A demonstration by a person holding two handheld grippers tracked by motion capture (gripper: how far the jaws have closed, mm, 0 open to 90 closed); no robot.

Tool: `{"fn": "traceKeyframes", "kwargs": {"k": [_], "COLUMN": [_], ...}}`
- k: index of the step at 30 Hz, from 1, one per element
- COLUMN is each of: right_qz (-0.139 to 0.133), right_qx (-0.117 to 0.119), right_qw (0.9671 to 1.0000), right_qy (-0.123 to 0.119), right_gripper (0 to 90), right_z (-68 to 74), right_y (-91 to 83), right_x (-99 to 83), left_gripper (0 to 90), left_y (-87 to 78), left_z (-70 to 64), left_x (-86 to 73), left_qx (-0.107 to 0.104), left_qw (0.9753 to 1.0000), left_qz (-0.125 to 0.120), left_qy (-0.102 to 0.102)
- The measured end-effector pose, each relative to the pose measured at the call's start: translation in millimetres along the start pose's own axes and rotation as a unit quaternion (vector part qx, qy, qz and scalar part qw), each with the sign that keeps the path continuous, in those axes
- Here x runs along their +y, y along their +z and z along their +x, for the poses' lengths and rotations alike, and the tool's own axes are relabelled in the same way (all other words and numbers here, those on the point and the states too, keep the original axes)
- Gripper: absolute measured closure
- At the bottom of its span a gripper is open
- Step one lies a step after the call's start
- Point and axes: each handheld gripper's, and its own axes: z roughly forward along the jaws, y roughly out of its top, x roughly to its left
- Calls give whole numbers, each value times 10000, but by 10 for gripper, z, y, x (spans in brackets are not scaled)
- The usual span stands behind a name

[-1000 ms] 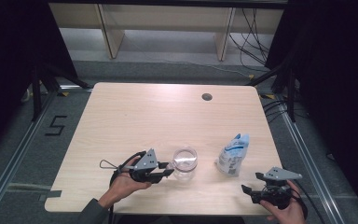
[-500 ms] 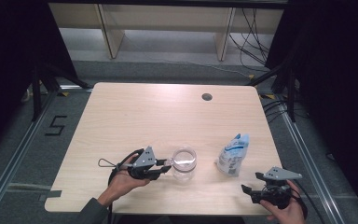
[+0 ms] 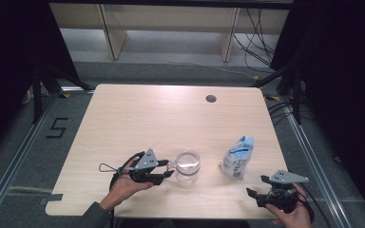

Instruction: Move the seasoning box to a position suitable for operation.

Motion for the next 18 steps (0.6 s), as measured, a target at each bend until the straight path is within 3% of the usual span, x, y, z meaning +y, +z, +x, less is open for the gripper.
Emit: {"fn": "traceKeyframes", "kwargs": {"k": [1,3,6,7,9,12,15,18], "right_qz": [-42,-44,-114,-61,-114,-99,-120,-92], "right_qx": [11,-82,-72,-16,-48,-73,-17,-83], "right_qw": [9998,9998,9997,10000,9997,9997,9997,9997], "right_qy": [-172,-171,-191,-30,-198,-217,-198,-215], "right_gripper": [234,234,236,236,238,238,238,238], "right_z": [-29,-29,-33,-10,-29,-31,-33,-33], "right_y": [8,0,1,2,1,0,5,-1], "right_x": [1,-2,1,-8,0,-1,3,-3], "left_gripper": [524,499,492,483,486,494,549,631], "left_y": [-19,-49,-110,-128,-166,-197,-250,-299], "left_z": [-5,-30,-50,-52,-55,-56,-68,-75], "left_x": [7,15,53,68,108,135,171,209], "left_qx": [31,19,-35,-44,-142,-138,-149,45], "left_qw": [10000,9998,9997,9996,9988,9988,9984,9975], "left_qz": [-7,-91,-134,-157,-278,-268,-381,-559], "left_qy": [8,-168,-186,-230,-384,-378,-393,-433]}}
